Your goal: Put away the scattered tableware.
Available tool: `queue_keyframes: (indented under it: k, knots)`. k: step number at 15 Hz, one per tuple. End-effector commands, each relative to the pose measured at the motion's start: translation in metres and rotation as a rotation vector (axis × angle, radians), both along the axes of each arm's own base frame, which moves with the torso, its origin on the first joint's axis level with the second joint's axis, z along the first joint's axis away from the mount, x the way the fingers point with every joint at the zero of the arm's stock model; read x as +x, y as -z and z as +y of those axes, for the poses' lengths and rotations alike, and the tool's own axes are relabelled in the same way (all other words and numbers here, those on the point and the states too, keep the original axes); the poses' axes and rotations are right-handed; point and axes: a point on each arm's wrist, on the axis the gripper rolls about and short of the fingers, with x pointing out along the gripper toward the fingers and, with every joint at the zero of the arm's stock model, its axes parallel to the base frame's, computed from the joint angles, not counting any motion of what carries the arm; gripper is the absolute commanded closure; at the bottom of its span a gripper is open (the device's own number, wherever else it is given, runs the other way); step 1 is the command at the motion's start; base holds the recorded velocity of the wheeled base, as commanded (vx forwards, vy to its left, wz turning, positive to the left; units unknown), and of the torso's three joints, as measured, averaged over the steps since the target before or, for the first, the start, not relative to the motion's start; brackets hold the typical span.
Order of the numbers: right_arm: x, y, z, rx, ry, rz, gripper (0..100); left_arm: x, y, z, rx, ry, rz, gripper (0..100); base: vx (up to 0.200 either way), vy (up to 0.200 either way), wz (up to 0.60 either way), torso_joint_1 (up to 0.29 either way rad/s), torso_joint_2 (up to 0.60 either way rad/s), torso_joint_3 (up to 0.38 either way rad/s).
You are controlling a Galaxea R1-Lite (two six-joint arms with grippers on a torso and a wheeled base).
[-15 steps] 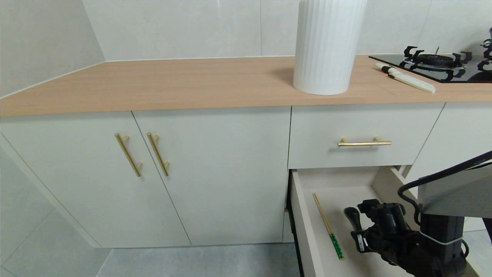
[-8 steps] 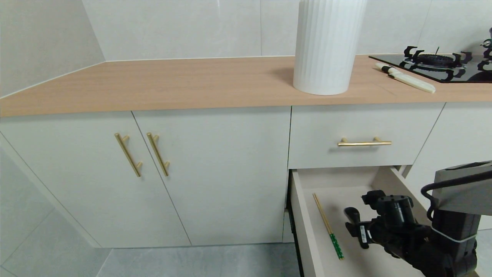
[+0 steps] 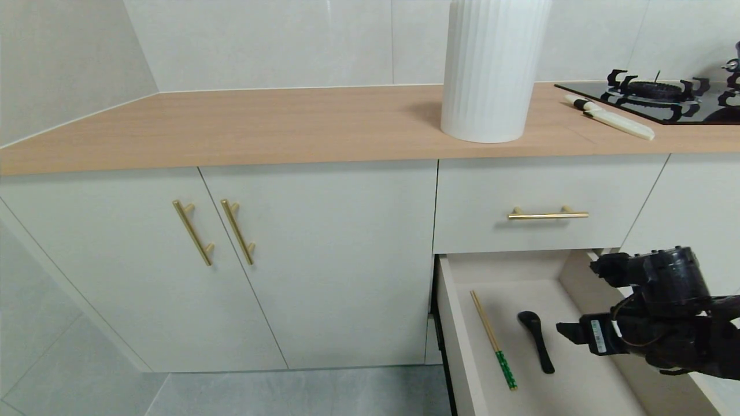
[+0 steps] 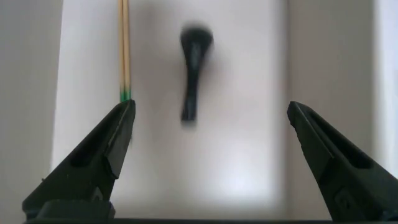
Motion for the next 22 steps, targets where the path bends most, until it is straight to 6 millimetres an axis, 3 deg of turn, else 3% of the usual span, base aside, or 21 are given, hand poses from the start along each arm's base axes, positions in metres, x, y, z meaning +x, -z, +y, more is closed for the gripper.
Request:
queue_keyframes:
  k: [1,6,16,18,22]
  knots:
    - [-0.02,-0.062,-0.004,0.059,-0.018,-0.144,0,0.0,0.0,0.0,0.0,0.0,0.0,0,0.0,0.0,0.0,0.0,0.0,0.0]
    - [-0.026,-0.067,-0.004,0.064,-0.035,-0.121,0,0.0,0.0,0.0,-0.001,0.0,0.001,0,0.0,0.0,0.0,0.0,0.0,0.0]
    - [-0.033,-0.069,0.001,0.061,-0.067,-0.105,0,0.0,0.0,0.0,-0.001,0.0,0.0,0,-0.2,0.0,0.0,0.001,0.0,0.004]
    - [-0.033,-0.069,0.001,0.059,-0.066,-0.101,0,0.0,0.0,0.0,-0.001,0.0,0.0,0,0.0,0.0,0.0,0.0,0.0,0.0]
    - [-0.042,-0.075,0.0,0.02,-0.072,0.061,0,0.0,0.0,0.0,-0.001,0.0,0.0,0,0.0,0.0,0.0,0.0,0.0,0.0]
